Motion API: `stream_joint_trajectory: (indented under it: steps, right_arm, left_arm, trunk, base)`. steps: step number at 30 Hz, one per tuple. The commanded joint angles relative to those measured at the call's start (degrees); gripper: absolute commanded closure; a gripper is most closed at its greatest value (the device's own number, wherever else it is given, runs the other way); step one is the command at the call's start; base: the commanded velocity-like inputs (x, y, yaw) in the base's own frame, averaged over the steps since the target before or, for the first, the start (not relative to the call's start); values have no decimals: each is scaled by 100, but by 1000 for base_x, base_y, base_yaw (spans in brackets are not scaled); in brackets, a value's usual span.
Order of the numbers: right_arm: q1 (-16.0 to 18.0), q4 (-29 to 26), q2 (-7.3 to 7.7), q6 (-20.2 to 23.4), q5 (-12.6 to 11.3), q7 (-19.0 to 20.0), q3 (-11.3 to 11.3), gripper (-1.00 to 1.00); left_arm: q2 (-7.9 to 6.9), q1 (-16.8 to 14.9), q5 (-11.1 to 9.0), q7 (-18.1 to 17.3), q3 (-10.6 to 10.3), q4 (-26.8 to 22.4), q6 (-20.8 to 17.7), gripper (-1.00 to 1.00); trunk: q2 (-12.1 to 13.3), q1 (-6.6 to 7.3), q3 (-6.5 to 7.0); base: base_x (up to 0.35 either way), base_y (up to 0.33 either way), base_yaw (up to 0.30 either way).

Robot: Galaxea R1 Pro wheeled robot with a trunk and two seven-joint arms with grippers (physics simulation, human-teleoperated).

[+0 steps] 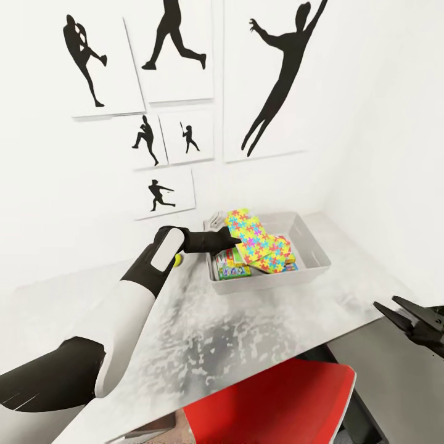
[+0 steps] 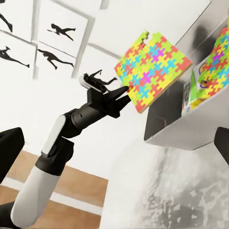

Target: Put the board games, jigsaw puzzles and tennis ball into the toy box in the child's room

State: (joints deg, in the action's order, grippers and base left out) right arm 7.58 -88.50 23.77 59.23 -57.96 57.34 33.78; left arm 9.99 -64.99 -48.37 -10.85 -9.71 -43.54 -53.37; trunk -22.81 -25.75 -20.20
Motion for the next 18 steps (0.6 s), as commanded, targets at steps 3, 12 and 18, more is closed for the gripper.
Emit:
stream_joint_trajectory:
  steps: [3,12,18]
  right_arm:
    - [-71,-10,3,77,37,728,229,-100]
    - [-344,-18,6,77,72,1332,764,-100]
    - [-353,-11,2,77,75,1349,785,-100]
  left_arm:
    - [1,-5,47,-49,-81,-5,2,100]
    - [1,-5,38,-49,-313,-16,107,100]
    - [1,-5,38,-49,-321,-71,161,100]
  trunk:
    - [-11,-3,-38]
    - [-11,-3,-123]
    - [-11,-3,-180]
  base:
    - [0,0,0]
    - [0,0,0]
    - [0,0,0]
